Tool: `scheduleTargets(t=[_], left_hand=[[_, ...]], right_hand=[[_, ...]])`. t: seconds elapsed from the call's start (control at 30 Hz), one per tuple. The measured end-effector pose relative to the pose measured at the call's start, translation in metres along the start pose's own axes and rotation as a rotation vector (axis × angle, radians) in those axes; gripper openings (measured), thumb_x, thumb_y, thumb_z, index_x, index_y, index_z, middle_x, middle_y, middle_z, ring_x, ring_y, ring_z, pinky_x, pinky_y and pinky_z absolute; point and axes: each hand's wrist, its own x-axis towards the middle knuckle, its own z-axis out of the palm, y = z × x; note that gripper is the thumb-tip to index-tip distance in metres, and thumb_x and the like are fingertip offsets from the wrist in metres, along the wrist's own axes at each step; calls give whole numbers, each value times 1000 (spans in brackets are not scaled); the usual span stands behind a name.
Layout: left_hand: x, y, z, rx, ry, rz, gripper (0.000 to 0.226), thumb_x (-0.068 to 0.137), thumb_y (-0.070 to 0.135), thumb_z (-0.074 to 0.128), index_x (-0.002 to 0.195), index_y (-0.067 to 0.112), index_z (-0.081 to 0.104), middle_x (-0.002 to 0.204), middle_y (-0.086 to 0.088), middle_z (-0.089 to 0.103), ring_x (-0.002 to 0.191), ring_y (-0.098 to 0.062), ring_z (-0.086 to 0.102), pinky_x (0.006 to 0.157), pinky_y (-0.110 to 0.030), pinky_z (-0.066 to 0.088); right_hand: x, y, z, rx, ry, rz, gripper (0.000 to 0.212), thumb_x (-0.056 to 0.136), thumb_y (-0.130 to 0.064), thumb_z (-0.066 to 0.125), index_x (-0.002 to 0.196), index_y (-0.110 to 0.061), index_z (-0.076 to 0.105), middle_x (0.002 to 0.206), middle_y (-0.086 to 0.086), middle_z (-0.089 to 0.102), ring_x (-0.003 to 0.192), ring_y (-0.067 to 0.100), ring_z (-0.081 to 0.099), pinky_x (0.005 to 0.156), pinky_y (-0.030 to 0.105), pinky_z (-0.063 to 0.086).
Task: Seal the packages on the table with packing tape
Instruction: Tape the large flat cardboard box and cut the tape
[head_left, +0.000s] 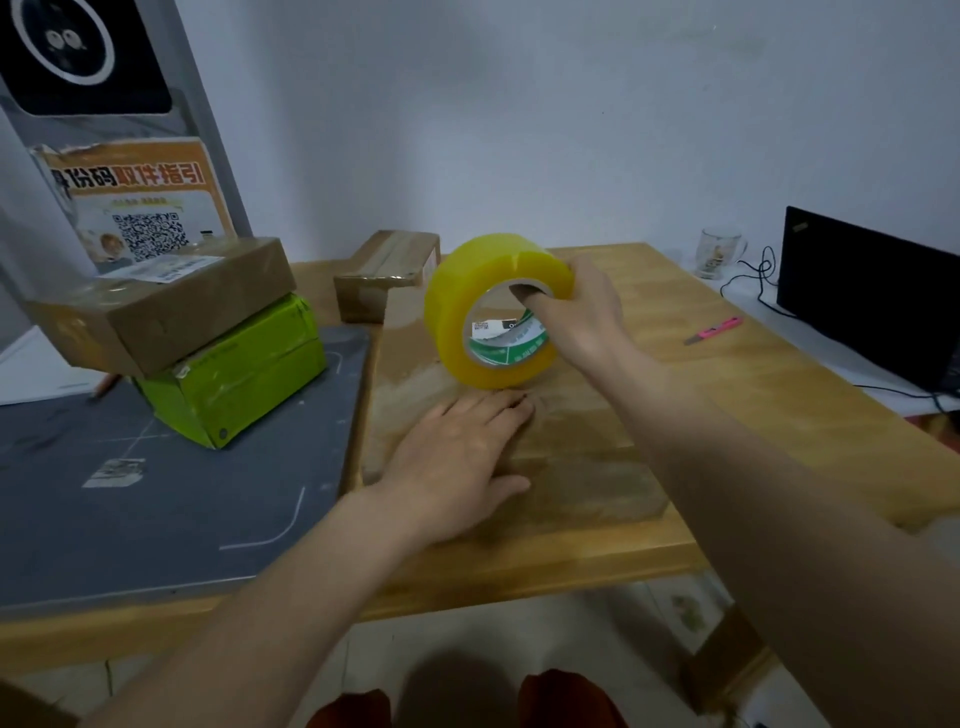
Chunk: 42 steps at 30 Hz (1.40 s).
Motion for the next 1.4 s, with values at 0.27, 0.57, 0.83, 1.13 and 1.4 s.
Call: scheduleTargets(t=[0.27,0.57,0.83,1.13,1.4], left_hand=[[-32,-3,-26,-288,17,-79,66,88,71,35,138,32,49,140,16,49,131,-5,37,109,-35,35],[-1,8,-22,-299,58,-224,25,97,25,56,118,17,66,111,2,54,111,-16,42,91,-24,34],[2,9,-31,-502,-48,-227,18,95,11,56,92,26,47,103,-1,54,102,-19,50,86,-33,44],[21,-6,-54,-261,-164,-48,19,91,12,67,107,16,74,109,0,65,105,-15,57,84,-15,35],[9,-3,-40,-573,91,-315,12,79,17,80,74,27,74,79,17,70,82,3,62,74,-6,45]], right_hand=[[-1,-10,23,155,-118,-28,38,91,-29,64,100,8,62,94,28,65,82,37,63,74,48,51],[2,7,32,216,-117,177,20,89,-31,66,89,-11,68,89,12,66,83,29,62,69,43,52],[7,9,35,215,-135,227,26,88,-36,67,104,-15,67,94,5,68,87,25,63,68,38,52],[2,9,33,264,-152,179,20,91,-28,66,103,-12,67,90,3,69,87,23,64,66,31,47],[-1,10,35,255,-129,180,35,91,-31,66,118,-10,61,107,8,68,99,24,63,83,39,54]])
